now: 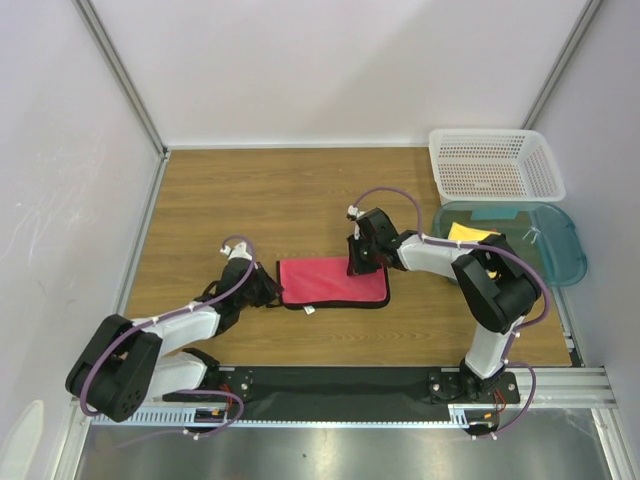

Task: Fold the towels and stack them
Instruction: Fold the towel

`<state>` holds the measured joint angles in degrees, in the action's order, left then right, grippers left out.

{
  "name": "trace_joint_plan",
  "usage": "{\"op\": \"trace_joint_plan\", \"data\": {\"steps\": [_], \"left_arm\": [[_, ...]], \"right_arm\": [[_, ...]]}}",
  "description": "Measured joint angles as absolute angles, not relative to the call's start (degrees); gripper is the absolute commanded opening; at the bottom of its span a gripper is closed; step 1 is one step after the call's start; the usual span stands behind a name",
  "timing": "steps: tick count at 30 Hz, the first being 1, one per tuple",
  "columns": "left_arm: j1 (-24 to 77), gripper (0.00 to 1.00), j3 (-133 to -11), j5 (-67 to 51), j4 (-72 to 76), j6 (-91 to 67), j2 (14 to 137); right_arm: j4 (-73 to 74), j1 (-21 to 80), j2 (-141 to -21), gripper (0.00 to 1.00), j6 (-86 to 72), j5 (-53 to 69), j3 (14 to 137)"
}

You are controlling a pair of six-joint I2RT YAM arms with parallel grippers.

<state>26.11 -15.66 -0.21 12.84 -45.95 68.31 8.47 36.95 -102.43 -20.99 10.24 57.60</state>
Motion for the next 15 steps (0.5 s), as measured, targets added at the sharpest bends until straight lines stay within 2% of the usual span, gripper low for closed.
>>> {"op": "trace_joint_plan", "data": {"steps": [2, 10, 15], "left_arm": [[26.1, 0.00, -15.2, 0.1, 13.4, -45.3, 68.2], [26.0, 0.00, -14.2, 2.0, 15.5, -43.2, 64.4], [26.0, 0.00, -17.1, 5.3, 8.4, -39.4, 56.0]], "right_arm": [[8.0, 37.0, -102.5, 0.06, -21.2, 10.4, 57.6], [6.7, 38.2, -103.2, 0.06, -22.3, 10.4, 57.7], [5.2, 39.0, -104.1, 0.05, -24.2, 10.3, 58.2]]}}
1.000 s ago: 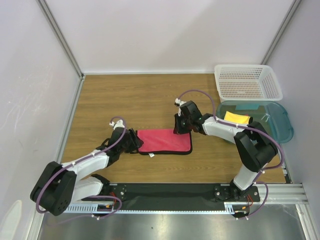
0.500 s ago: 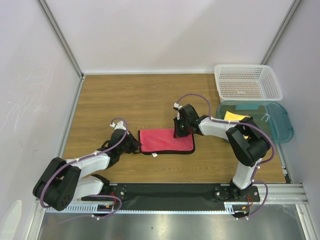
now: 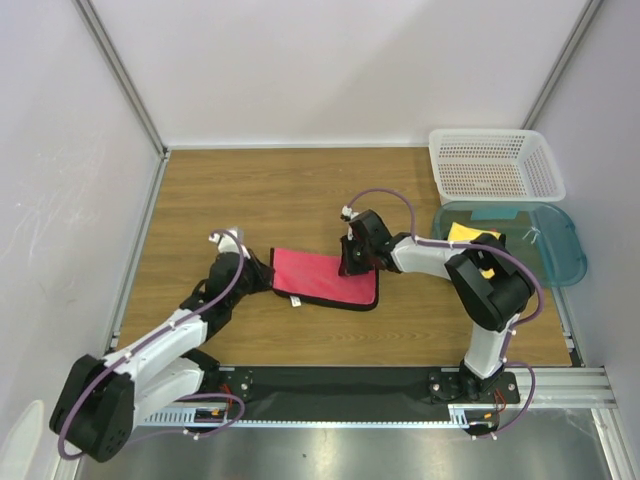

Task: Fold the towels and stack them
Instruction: Fold the towel

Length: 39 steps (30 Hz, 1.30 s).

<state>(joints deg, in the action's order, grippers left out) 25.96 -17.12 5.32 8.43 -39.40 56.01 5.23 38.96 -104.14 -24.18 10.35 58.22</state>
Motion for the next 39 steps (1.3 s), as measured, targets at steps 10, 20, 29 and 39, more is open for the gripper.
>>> {"op": "trace_joint_plan", "data": {"steps": [10, 20, 29, 39], "left_arm": [[27.7, 0.00, -27.9, 5.2, 0.0, -34.0, 55.1], [38.2, 0.00, -31.9, 6.5, -5.1, -32.8, 59.4], [40.9, 0.00, -31.9, 9.0, -6.7, -32.9, 62.5], [41.9, 0.00, -33.7, 11.2, -8.1, -32.8, 63.7]], "right_arm": [[-0.3, 41.9, -107.5, 0.04, -30.5, 10.0, 60.0], [-3.4, 43.3, -111.5, 0.03, -32.9, 10.1, 63.9], [2.3, 43.3, -101.3, 0.07, -28.4, 9.6, 61.1], [6.9, 42.3, -98.3, 0.05, -23.6, 9.2, 55.6]]}}
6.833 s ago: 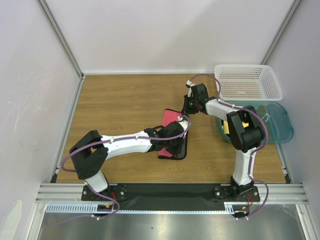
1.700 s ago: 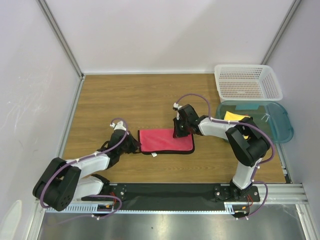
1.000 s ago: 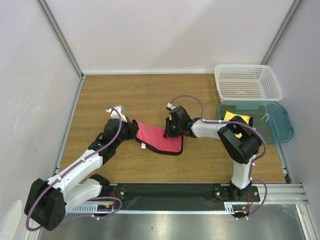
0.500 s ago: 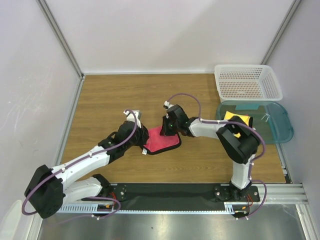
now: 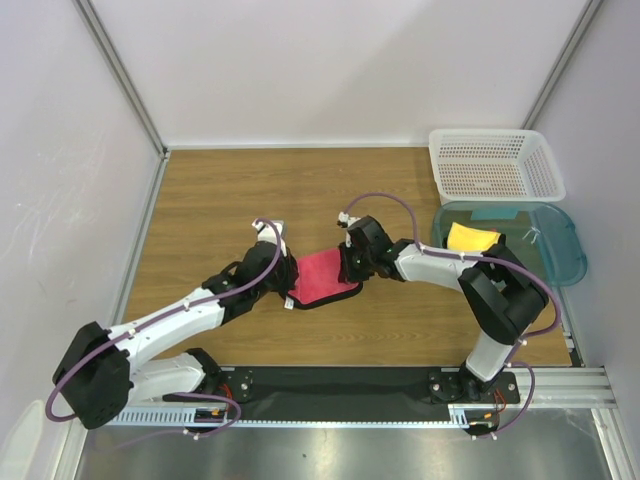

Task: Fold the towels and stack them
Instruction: Fold the towel

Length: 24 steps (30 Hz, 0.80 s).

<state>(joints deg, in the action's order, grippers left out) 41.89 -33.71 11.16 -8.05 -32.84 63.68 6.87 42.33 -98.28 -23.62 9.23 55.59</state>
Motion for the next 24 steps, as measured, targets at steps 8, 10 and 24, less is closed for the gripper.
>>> {"op": "trace_joint_plan", "data": {"steps": [8, 10, 24], "left_arm": [[41.9, 0.00, -35.1, 12.4, -9.3, -32.7, 64.3], [41.9, 0.00, -35.7, 12.5, -9.6, -32.4, 64.5], [41.9, 0.00, -37.3, 11.8, -10.4, -29.8, 65.3]], "right_arm": [[7.4, 41.5, -100.8, 0.02, -22.4, 9.8, 55.1], [6.2, 42.0, -101.1, 0.01, -22.5, 10.2, 55.1], [-1.1, 47.2, -104.3, 0.00, -30.0, 13.5, 55.2]]}}
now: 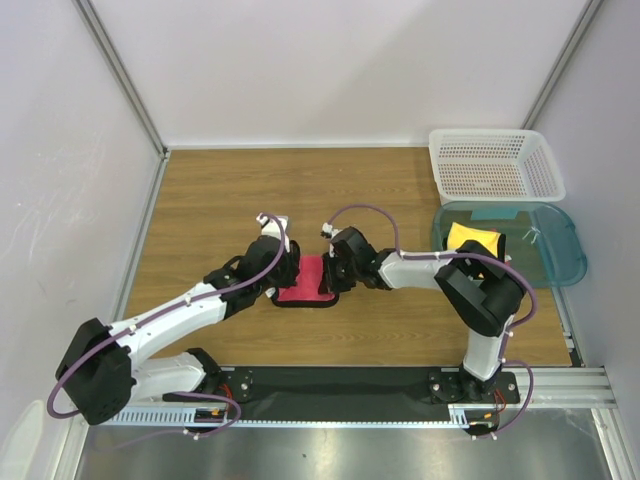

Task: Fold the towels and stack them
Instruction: Fold the towel

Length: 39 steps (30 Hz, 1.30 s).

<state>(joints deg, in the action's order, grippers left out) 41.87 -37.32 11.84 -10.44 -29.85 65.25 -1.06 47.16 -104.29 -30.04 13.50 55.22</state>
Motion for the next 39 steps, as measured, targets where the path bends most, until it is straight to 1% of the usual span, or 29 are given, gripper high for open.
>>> {"op": "trace_joint_plan", "data": {"steps": [8, 13, 19, 32, 39], "left_arm": [[41.9, 0.00, -37.3, 9.3, -9.1, -31.0, 68.0], [41.9, 0.00, -37.3, 8.8, -7.6, -31.9, 71.1], [41.9, 0.00, -37.3, 8.6, -6.2, -32.1, 73.3], [42.1, 0.00, -37.8, 8.3, -4.1, -35.1, 74.4], [44.0, 0.00, -40.1, 7.6, -1.8, -37.3, 78.8]], "right_arm": [[0.0, 47.8, -104.6, 0.02, -31.6, 11.8, 56.6], [4.6, 46.9, -99.6, 0.06, -30.3, 9.8, 56.6], [5.3, 44.6, -94.6, 0.06, -28.3, 8.4, 55.9], [3.5, 43.3, -100.3, 0.04, -27.2, 8.1, 53.0], [0.1, 43.3, -100.7, 0.04, -27.4, 9.0, 52.1]]}}
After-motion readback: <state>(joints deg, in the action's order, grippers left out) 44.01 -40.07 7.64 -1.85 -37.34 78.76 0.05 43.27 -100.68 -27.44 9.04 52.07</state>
